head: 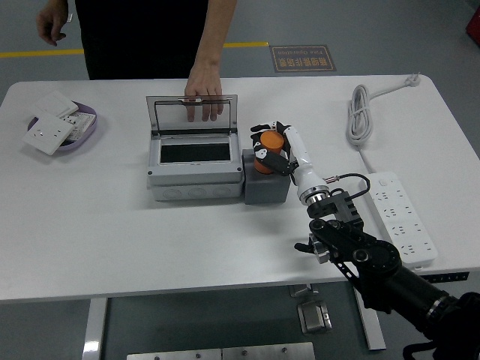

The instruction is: Pick up the cylinder from the cube,place it in the box,flap close box

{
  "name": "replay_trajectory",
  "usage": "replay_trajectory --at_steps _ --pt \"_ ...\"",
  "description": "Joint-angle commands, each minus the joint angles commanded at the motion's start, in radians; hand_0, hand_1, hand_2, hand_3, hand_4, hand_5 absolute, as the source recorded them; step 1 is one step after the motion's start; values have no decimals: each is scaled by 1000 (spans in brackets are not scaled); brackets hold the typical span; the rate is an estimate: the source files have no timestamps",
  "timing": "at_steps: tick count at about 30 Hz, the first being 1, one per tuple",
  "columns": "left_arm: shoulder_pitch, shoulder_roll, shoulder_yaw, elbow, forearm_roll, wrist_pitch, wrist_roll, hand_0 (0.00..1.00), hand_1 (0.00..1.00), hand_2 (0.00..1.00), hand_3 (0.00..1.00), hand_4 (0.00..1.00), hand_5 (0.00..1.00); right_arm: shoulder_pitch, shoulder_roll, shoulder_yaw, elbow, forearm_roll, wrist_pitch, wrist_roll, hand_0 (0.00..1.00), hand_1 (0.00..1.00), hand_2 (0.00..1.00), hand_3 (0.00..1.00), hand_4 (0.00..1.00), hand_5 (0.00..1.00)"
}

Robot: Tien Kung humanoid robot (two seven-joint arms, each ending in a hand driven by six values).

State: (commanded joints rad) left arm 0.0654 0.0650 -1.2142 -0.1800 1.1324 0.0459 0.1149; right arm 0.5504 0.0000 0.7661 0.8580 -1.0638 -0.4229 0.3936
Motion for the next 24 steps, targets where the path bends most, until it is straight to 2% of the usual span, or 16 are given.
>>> replay_trajectory --at_steps 1,6,9,16,24 --pt "1 0 -1 0 1 1 1 578 597 560 595 605 201 9 0 -1 15 -22 -8 -15 521 538 473 487 2 2" --pt "5 1 -9 0 5 3 4 578 597 560 595 605 201 74 0 -32 79 -130 -37 -108 521 538 473 487 2 2" --pt "6 3 -16 0 10 4 7 578 601 560 596 610 215 126 0 -67 105 -208 -37 -174 506 530 467 477 2 2" --pt "4 10 -29 0 21 3 7 578 602 560 597 615 221 238 0 -164 114 -387 10 -332 489 523 462 473 2 2" --pt "5 18 -42 0 29 3 13 578 604 560 597 618 228 324 0 -263 73 -525 84 -482 487 523 463 473 2 2"
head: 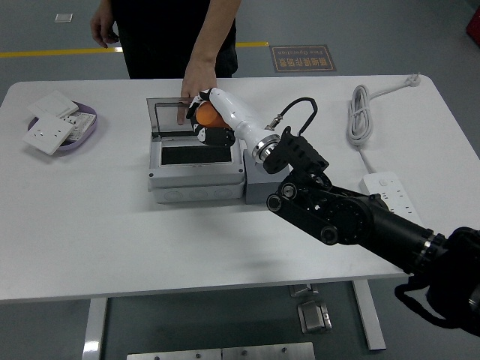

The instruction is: Pick up the cylinder from the cube,place it in the box,flap close box

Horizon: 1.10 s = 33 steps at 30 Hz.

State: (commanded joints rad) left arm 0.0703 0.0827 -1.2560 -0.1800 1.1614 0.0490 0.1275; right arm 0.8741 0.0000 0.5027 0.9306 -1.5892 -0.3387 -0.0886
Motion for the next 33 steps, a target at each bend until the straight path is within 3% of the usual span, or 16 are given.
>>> replay_trajectory --at_steps 7,15,25,33 --pt "1 6 -16 0 12 1 6 578 605 560 597 620 240 53 0 -69 -28 -71 79 -108 486 521 466 476 2 2" --pt "0 14 -30 0 27 0 10 578 607 560 598 619 243 110 0 -145 -48 -104 132 -177 491 520 471 483 2 2" --pt "-1 22 -45 0 43 2 18 578 608 560 598 620 244 155 0 -210 -36 -80 179 -216 477 525 491 497 2 2" --pt "0 25 -48 0 49 4 23 578 608 560 598 619 244 172 0 -232 -37 -37 191 -197 481 535 524 521 2 2"
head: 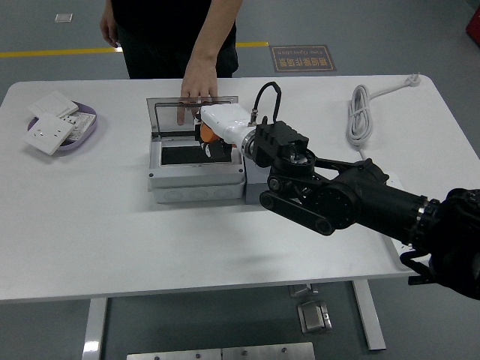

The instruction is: Pick up the cylinder from the cube,place it in the box,flap close box

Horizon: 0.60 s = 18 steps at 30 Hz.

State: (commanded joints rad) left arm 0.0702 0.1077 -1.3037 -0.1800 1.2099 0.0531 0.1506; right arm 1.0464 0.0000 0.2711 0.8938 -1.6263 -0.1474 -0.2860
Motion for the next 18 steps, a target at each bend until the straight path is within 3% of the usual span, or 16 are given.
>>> replay_trajectory --at_steps 3,4,9,10,15,16,18 --pt "-2 2 1 0 1 0 0 578 608 560 598 619 244 4 0 -6 -5 -2 14 -1 481 535 524 521 2 2" --pt "-3 2 1 0 0 -1 -1 579 607 560 598 618 244 6 0 -10 -7 -5 20 -2 764 639 624 627 61 94" --pt "-7 3 2 0 3 -2 -1 579 607 560 598 618 244 10 0 -28 -16 -28 47 -13 764 639 624 627 61 94" --pt "-8 3 2 0 5 -3 -1 578 606 560 598 618 244 10 0 -31 -18 -31 50 -13 844 755 771 738 516 145" --pt "-10 4 3 0 7 -4 -1 578 606 560 598 618 244 10 0 -36 -24 -42 48 -15 844 755 771 738 516 145" --pt "-10 4 4 0 7 -4 0 578 606 560 597 616 243 11 0 -35 -25 -44 46 -15 867 786 806 833 687 193" --pt "-10 4 4 0 8 -4 0 578 606 560 597 616 243 13 0 -33 -24 -47 43 -14 867 786 806 833 687 193"
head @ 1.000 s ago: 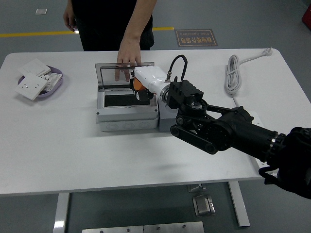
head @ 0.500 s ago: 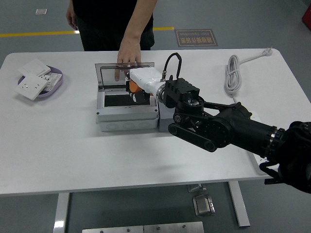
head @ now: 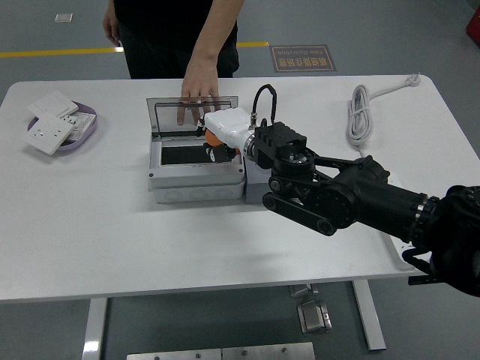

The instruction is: Pick up the cylinder from the cube,place it in the box,flap close box

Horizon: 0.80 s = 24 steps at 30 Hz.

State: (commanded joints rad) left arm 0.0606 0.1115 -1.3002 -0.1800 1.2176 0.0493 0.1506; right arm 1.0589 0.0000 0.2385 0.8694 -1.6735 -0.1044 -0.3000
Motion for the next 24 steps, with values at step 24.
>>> replay_trajectory --at_steps 24 --pt "15 -16 3 0 8 -2 0 578 601 559 596 611 235 -51 0 124 180 44 -5 21 895 805 821 859 817 266"
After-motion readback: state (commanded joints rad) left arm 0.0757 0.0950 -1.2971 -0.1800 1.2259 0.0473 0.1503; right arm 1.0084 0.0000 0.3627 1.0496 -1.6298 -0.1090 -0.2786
